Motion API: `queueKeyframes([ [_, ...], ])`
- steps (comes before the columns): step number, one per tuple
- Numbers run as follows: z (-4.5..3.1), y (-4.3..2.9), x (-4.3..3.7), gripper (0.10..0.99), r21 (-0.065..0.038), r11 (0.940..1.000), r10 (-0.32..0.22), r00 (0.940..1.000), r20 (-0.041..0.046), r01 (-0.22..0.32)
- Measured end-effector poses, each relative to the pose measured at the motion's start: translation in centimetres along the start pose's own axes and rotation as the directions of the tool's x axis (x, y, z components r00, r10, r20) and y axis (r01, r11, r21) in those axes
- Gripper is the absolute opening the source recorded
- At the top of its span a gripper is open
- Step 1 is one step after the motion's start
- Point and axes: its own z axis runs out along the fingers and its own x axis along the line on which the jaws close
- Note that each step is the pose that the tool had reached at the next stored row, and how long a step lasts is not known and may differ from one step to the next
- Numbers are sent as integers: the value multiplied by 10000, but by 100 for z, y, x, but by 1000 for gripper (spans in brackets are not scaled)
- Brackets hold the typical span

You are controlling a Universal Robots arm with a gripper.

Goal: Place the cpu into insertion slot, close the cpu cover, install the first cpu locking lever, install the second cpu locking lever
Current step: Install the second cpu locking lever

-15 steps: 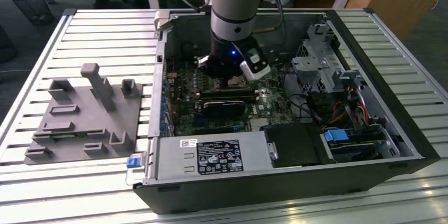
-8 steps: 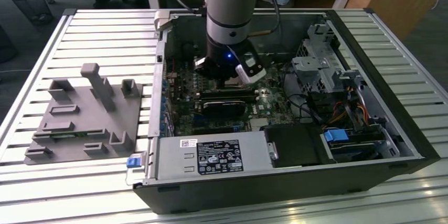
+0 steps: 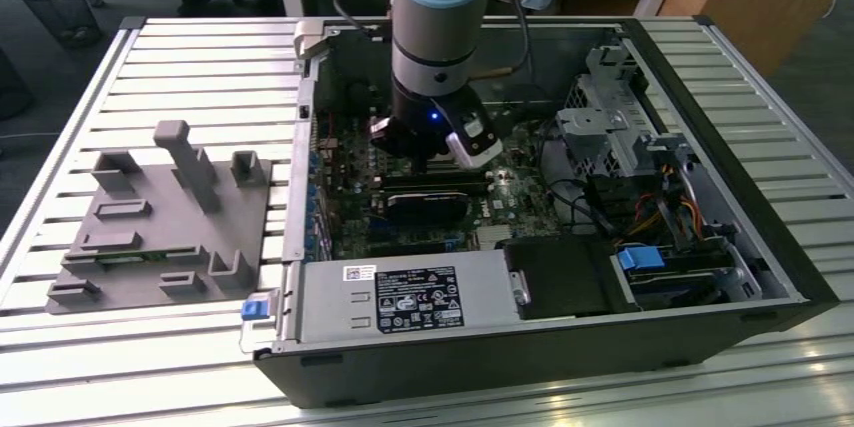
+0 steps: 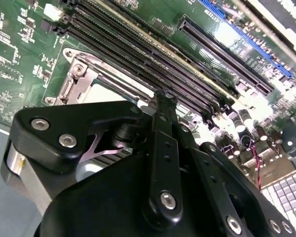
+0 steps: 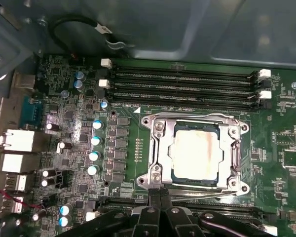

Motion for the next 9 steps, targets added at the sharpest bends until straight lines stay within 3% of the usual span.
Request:
queueKeyframes([
  [9,2,-110,46,106,-560,9984,-5,10000,42,8],
])
